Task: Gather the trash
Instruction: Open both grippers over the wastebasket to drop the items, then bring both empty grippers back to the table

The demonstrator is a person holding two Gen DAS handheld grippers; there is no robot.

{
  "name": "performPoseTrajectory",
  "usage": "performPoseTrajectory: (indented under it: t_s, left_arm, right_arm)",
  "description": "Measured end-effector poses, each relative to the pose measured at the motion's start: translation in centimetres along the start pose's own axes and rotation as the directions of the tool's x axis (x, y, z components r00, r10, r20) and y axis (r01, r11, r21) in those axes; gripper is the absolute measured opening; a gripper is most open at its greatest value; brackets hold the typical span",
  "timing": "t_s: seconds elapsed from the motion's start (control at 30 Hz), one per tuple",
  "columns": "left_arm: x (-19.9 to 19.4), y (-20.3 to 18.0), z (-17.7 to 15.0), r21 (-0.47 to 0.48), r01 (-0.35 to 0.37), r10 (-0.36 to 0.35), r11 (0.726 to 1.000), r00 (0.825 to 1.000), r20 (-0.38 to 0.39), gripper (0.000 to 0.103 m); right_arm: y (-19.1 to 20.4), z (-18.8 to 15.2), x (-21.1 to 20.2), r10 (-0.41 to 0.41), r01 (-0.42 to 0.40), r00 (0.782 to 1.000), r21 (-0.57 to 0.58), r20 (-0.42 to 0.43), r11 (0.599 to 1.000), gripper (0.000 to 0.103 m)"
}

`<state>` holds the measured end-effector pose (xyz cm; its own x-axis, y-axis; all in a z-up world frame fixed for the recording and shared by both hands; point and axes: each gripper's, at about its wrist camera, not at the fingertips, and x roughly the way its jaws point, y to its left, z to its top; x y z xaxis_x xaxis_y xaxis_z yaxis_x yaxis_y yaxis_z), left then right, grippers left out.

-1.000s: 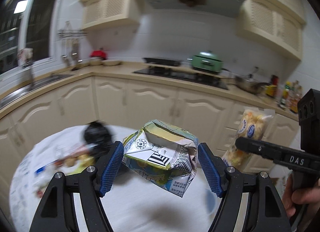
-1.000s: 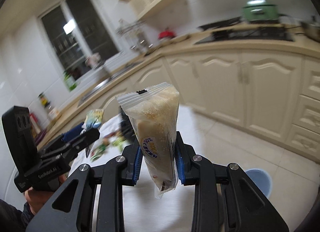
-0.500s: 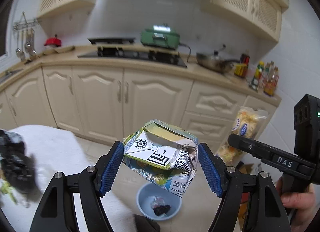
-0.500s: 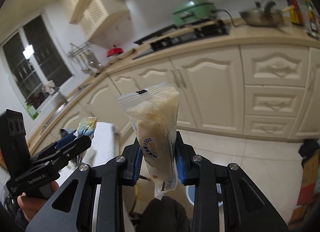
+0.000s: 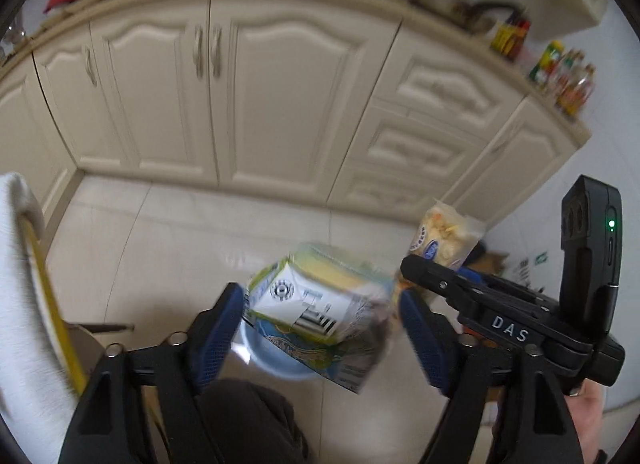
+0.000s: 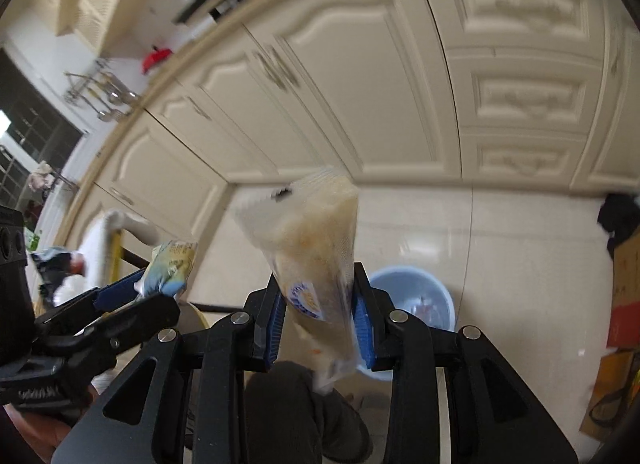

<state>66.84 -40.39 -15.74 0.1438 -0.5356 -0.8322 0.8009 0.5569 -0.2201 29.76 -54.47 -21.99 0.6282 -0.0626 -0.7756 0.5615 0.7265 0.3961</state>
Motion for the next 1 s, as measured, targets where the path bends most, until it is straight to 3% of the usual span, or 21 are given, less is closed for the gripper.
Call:
performPoseTrajectory:
  t_s: [0.03,0.07,0.2,0.3,0.37,0.43,0.73,1.0]
  left_arm:
    - [0.6,-0.5,0.2,0.004,-0.009,0.009,1.0,1.0,-0.021,0.098]
    - [0.9,-1.0,0.5,0.005,-0.026,0.026,1.0,0.999,-0.028,0.101]
    - [1.2,-2.5,1.0,0.007,-0.055,0.055,0.998,0.998,-0.039,0.102]
    - [0.4,-3.8,0.5,0.001,-0.083,0.083,0.997,0.996,-0.02,0.102]
    - [-0.6,-4.9,0.2,-0.002,-0.093,0.093,0.996,0.996,0.006,0.102]
    - [-2.1,-5.9,-0.4,0.002,-0.102,0.102,0.995,0.994,0.042,0.102]
    - [-9.5,-7.9,-5.4,-0.021,-0.119,0.121,0.993,0.975,0.188,0.102]
    - [-20.4,-6.2,-11.6,-0.082,-0.143,0.163,0.986,0.925,0.342,0.102]
  right_arm:
    - [-0.6,-0.1,0.9,-0.014,0.015,1.0,0.012,-0.022,1.0,0.039]
    - [-1.1,-0.3,1.5,-0.016,0.017,0.999,0.024,-0.038,1.0,0.043]
    - [-2.2,-1.1,1.8,-0.019,0.023,0.998,0.067,-0.055,0.997,0.055]
    - [-2.5,-1.3,1.2,-0.027,0.031,0.999,0.082,-0.046,0.996,0.072]
    - [-2.5,-1.4,0.9,-0.032,0.035,0.999,0.089,-0.039,0.995,0.094]
    - [-2.3,-1.6,0.1,-0.045,0.047,0.999,0.101,-0.021,0.994,0.103]
    - [0.5,-2.2,-2.7,-0.048,0.045,0.999,0.104,0.021,0.994,0.103]
    - [7.8,-1.6,-7.2,0.007,-0.009,0.992,0.012,0.125,1.0,0.103]
